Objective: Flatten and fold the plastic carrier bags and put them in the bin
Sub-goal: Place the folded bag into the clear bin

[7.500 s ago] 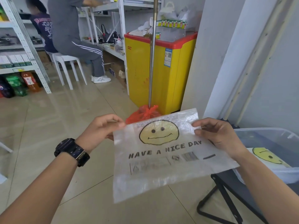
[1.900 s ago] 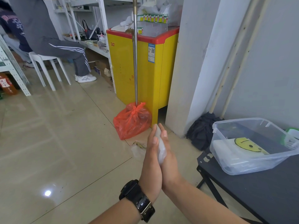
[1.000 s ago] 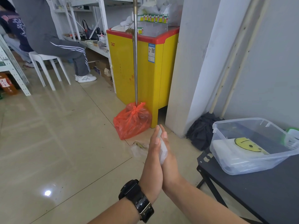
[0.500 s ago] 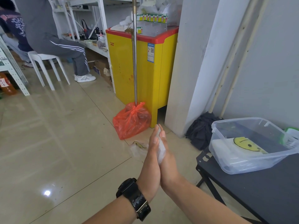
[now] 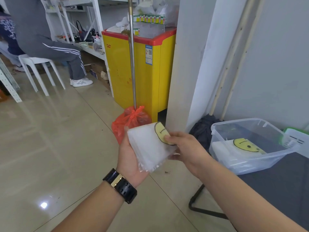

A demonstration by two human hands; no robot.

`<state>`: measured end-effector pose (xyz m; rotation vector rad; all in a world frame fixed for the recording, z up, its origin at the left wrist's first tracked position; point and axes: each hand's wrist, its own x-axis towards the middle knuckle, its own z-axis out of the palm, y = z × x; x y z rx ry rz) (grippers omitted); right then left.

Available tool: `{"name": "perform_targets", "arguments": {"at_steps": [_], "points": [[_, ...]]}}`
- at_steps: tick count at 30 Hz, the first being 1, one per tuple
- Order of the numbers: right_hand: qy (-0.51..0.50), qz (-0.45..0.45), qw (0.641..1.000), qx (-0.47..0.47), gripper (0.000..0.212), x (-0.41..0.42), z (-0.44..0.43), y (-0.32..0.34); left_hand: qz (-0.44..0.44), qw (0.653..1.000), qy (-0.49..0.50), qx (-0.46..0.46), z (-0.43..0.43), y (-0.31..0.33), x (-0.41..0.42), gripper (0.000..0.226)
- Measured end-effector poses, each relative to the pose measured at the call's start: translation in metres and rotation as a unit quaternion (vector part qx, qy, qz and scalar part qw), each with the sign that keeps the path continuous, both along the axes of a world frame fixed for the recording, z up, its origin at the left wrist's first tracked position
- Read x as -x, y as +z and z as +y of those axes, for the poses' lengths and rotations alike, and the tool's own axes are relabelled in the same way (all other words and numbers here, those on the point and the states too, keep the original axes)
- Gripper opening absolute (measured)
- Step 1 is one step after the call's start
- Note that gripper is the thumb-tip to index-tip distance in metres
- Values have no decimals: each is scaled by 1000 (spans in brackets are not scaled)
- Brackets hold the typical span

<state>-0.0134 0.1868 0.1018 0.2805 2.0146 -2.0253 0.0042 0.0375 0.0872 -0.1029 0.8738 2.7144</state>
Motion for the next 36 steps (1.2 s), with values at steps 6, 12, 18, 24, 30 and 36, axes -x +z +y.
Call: {"name": "perform_targets", "arguments": {"at_steps": [6, 12, 18, 24, 30, 36], "points": [[-61, 44, 991, -108, 18, -5, 36, 9, 33, 986, -13, 164, 5, -1, -2, 66], [-55, 105, 989, -93, 25, -16, 78, 17, 33, 941, 69, 330, 21, -14, -3, 24], [-303, 155, 908, -245, 21, -7, 175, 33, 26, 954, -1, 298, 36, -5, -6, 24], [-234, 46, 848, -473, 15, 16, 237, -1, 32, 940, -30, 339, 38, -1, -1, 26], [-122, -4, 754, -645, 23, 27, 204, -3, 61, 900, -25, 430, -3, 16, 13, 26], [-81, 272, 737, -613, 25, 54, 67, -12, 135, 583, -29, 800, -68, -3, 38, 27]]}}
